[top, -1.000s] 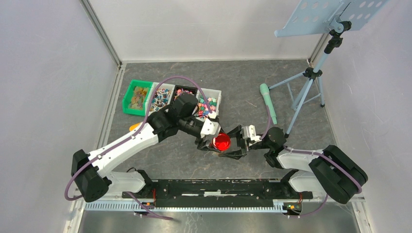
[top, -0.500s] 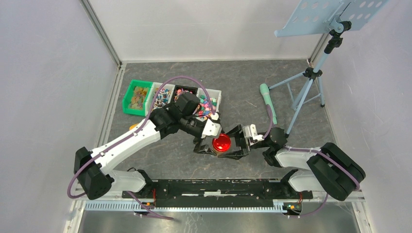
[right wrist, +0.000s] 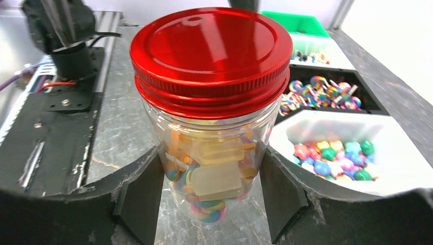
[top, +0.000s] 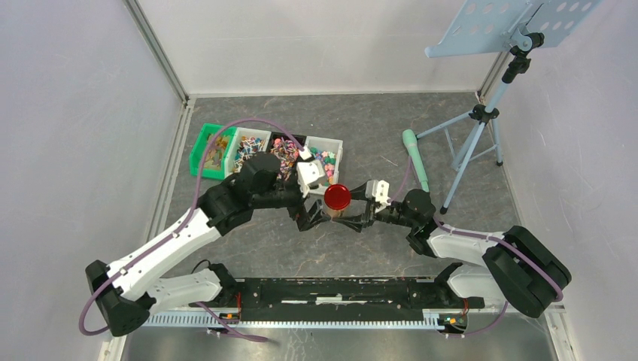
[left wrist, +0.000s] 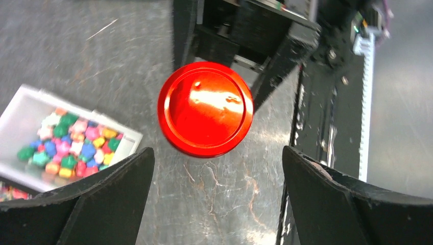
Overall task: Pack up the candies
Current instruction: Screw the bottle lid onto the packing bottle.
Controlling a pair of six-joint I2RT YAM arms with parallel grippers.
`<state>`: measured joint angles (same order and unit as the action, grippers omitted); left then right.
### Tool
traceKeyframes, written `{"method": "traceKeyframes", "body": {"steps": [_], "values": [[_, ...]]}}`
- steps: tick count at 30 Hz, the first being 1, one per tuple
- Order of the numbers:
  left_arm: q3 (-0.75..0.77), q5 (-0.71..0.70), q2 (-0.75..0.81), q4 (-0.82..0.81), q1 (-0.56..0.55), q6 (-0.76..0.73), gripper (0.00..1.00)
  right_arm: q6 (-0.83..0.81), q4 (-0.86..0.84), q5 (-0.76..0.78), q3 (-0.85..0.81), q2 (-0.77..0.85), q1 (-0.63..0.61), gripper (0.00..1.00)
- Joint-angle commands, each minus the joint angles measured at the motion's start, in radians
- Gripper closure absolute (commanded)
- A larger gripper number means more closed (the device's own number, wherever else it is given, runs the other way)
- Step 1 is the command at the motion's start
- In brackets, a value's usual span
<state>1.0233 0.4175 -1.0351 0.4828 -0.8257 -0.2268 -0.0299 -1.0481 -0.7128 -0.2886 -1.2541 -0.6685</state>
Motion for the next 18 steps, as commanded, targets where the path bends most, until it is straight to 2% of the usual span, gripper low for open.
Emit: {"method": "traceKeyframes", "body": {"steps": [1,3,5,10,14,18], "values": [[0.000,-0.302,0.063,-0.107,0.003,0.338,0.03,0.025,-0.025,0.169,-0.051,-0.009,-0.018,0.60],[0.046,-0.364,0.043,-0.078,0.000,0.416,0.09,0.024,-0.017,0.203,-0.057,-0.017,-0.029,0.60],[0.105,-0.399,0.004,-0.033,-0.007,0.468,0.11,0.024,0.004,0.236,-0.067,-0.023,-0.043,0.60],[0.192,-0.632,-0.064,0.045,-0.108,0.540,0.06,0.028,0.040,0.306,-0.083,-0.029,-0.061,0.60],[0.275,-0.667,-0.146,0.127,-0.136,0.599,0.06,0.028,0.040,0.319,-0.088,-0.030,-0.063,0.60],[0.299,-0.723,-0.185,0.133,-0.184,0.632,0.04,0.028,0.040,0.323,-0.096,-0.033,-0.067,0.61]]}}
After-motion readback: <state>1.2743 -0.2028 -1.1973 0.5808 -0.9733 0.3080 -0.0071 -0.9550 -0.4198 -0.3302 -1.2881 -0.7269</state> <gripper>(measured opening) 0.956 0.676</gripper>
